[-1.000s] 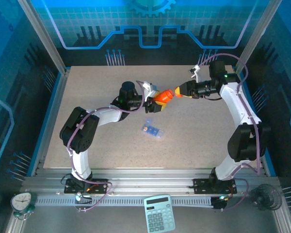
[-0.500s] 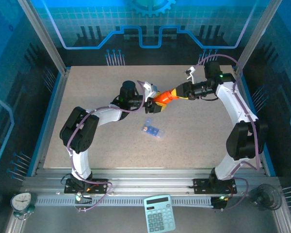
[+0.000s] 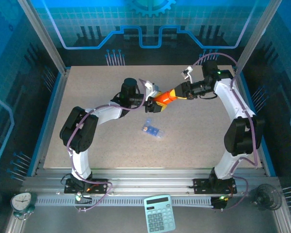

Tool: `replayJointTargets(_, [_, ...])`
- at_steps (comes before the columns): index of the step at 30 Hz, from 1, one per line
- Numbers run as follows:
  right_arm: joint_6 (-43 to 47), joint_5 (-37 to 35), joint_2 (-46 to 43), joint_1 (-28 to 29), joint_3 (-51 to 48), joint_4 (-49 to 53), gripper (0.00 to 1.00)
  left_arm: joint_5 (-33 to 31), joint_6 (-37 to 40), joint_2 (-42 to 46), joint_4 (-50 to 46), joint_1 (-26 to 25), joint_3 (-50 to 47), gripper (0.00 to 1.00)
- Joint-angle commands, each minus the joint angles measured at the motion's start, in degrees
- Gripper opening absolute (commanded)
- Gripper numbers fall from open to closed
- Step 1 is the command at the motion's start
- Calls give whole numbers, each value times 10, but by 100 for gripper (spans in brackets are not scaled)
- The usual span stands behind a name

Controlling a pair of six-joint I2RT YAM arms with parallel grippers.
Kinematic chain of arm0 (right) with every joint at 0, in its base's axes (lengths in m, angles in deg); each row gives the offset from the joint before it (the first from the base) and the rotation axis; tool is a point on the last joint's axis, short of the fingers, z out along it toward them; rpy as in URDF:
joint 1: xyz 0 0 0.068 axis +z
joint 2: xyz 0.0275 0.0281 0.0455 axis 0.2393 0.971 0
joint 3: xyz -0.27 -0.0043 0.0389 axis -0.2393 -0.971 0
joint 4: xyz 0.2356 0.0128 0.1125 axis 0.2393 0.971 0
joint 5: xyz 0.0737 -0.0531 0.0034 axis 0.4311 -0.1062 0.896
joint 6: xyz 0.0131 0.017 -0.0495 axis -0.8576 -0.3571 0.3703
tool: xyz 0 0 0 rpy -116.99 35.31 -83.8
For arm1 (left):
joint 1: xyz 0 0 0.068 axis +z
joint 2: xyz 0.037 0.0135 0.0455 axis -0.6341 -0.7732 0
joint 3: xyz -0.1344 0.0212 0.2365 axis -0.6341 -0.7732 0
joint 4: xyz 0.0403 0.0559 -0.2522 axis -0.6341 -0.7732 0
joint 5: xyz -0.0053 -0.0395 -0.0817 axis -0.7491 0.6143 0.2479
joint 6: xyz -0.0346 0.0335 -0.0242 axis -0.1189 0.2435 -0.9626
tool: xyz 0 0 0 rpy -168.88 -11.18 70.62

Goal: Sort the pills into containers

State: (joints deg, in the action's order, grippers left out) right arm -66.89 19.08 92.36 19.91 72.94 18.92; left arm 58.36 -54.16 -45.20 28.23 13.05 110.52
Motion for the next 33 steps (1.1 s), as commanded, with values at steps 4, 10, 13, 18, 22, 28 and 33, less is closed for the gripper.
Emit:
replayJointTargets(4, [39, 3, 16, 12, 13, 47, 41, 46, 57, 4, -47, -2, 43, 16])
replayJointTargets(10, [67, -11, 30, 20, 31, 80, 41, 59, 98, 6, -115, -2, 62, 16])
replayJointTargets(13, [68, -14, 36, 26, 32, 82, 40, 64, 103, 4, -125, -2, 66, 16])
replayJointTargets(18, [62, -20, 45, 39, 30, 79, 40, 70, 99, 2, -125, -3, 73, 15])
replayJointTargets(22, [43, -22, 46, 47, 22, 64, 40, 73, 96, 0, -128, -3, 81, 15])
replayJointTargets(28, [-23, -34, 40, 54, -3, 14, 39, 71, 105, 0, -146, -3, 92, 15])
replayJointTargets(33, [-132, -23, 16, 58, -69, -92, 39, 57, 103, 1, -133, -5, 84, 14])
